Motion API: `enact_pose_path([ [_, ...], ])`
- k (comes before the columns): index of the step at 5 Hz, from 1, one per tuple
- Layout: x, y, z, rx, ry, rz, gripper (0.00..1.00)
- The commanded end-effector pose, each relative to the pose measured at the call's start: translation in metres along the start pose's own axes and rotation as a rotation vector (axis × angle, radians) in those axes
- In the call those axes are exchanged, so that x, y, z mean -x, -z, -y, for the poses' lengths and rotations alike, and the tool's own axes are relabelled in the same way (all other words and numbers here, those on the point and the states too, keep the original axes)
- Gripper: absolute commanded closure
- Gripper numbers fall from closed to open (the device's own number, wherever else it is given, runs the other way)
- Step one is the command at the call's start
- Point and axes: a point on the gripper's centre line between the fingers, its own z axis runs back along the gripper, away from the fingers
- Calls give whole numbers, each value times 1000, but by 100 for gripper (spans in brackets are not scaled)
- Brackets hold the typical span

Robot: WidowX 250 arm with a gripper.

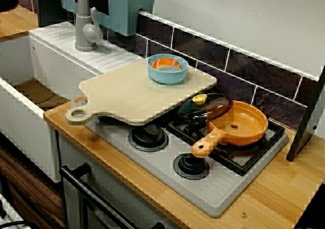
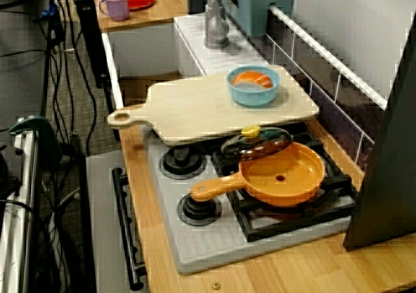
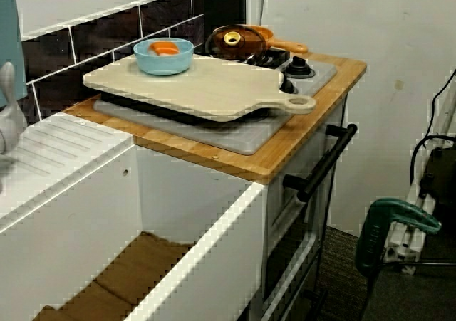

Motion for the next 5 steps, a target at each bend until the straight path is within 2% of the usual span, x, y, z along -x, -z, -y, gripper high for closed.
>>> enact_pose_path([
  [1,0,0,0,0,0,0,0],
  [2,-27,7,30,-108,30,88,0],
  [3,-58,21,54,-217,-18,152,0],
  [4,-85,33,77,-299,-62,171,0],
  [5,-108,38,93,-333,-104,137,0],
])
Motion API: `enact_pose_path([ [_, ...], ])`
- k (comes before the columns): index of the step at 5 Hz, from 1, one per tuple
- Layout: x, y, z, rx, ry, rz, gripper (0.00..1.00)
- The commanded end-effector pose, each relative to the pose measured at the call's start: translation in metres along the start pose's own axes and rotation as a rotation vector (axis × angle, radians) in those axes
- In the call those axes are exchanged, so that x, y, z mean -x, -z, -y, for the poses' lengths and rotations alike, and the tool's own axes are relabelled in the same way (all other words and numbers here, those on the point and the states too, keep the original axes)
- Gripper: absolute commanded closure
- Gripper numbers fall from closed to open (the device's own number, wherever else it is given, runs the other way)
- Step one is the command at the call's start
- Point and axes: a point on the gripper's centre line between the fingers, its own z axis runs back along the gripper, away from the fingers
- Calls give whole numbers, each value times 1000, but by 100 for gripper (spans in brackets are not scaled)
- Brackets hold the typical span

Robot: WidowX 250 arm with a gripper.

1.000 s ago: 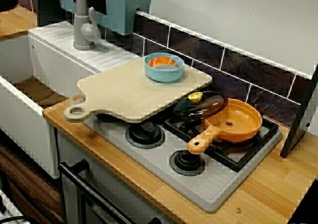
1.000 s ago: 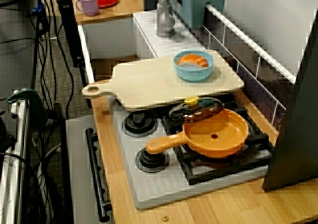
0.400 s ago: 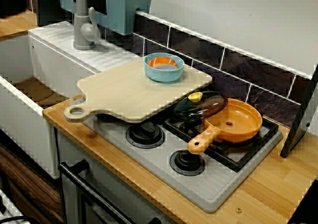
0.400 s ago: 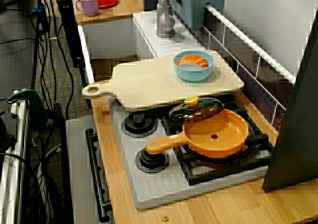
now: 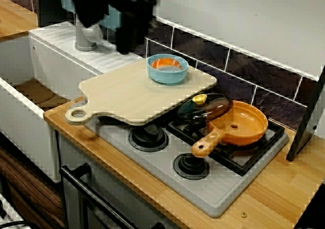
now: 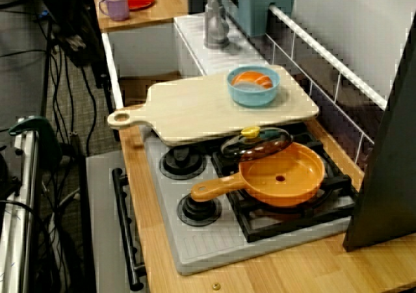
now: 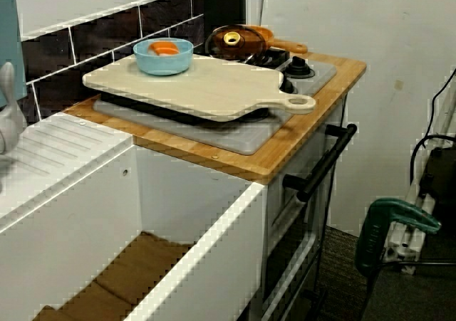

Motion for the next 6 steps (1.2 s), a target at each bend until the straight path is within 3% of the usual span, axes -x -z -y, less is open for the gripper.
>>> enact_pose_path([
  [1,-48,0,17,22,-73,-11,0],
  [2,-80,11,18,178,6,-14,0],
  [3,-101,29,8,419,37,-82,0],
  [4,-112,41,2,571,-29,-112,0],
  [5,-114,52,4,676,-90,-109,0],
  [6,-113,64,12,684,-107,-131,0],
])
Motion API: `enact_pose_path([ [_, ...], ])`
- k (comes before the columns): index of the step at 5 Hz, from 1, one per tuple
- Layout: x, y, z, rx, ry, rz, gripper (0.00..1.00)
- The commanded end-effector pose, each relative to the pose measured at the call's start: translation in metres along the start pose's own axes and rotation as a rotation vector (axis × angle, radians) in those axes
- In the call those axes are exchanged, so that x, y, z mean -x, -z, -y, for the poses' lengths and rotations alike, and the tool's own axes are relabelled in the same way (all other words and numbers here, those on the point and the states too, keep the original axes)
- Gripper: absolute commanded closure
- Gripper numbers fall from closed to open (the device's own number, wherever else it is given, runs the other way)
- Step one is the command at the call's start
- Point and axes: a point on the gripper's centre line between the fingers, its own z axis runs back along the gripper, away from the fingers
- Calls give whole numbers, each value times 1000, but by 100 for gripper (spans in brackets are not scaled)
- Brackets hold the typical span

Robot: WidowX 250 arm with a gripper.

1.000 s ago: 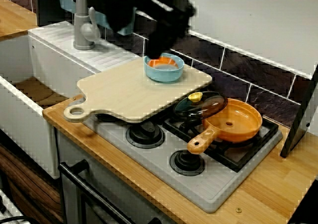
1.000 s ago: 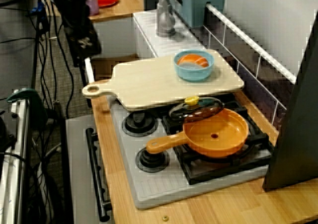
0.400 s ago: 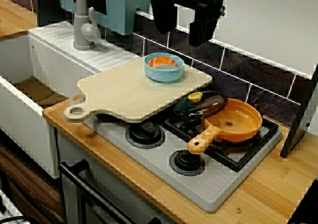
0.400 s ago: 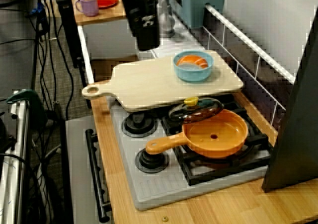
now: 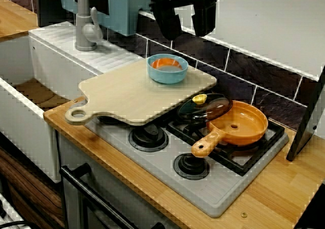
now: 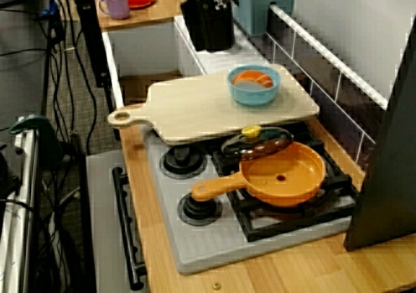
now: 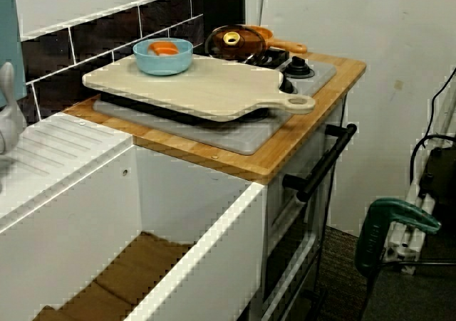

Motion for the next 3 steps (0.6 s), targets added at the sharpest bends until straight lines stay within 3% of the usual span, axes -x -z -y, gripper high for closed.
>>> enact_pose_path([
  [1,-5,12,-1,31,-5,38,0],
  [3,-23,27,-14,127,-15,33,0],
])
